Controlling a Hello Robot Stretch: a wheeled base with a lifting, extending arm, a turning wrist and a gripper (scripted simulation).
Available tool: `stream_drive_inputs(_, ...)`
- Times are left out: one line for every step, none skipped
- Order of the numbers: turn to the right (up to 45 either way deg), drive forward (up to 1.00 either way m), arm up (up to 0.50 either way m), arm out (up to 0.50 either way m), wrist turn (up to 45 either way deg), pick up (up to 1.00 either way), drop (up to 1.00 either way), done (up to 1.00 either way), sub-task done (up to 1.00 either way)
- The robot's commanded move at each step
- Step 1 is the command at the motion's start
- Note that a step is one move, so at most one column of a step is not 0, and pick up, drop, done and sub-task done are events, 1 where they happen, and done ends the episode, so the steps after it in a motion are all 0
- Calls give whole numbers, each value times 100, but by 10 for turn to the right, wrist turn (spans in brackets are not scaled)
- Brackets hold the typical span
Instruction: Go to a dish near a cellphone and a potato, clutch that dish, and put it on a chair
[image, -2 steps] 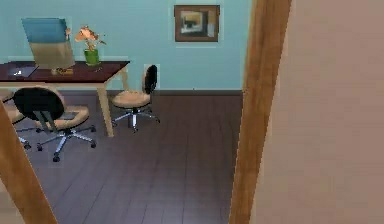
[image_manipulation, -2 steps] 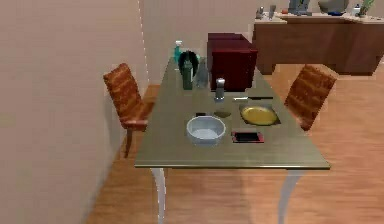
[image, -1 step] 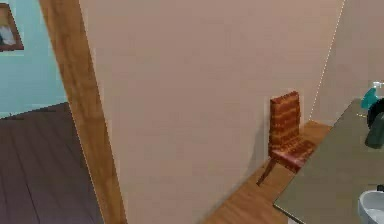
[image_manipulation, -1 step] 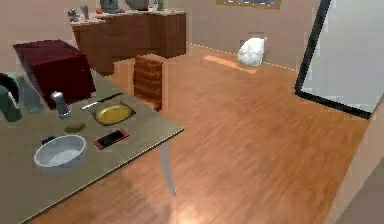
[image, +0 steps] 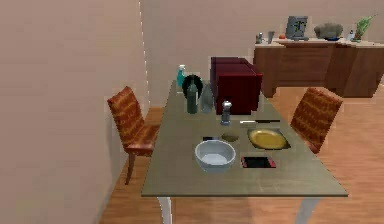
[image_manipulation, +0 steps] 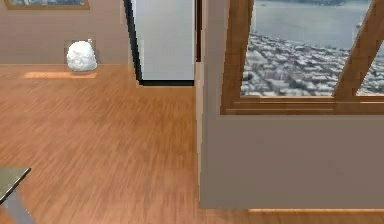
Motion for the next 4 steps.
stream_drive_inputs(60,0,0,0,0,0,0,0,0)
stream_drive_inputs(0,35,0,0,0,0,0,0,0)
stream_drive_inputs(-450,0,0,0,0,0,0,0,0)
stream_drive_inputs(-360,0,0,0,0,0,0,0,0)
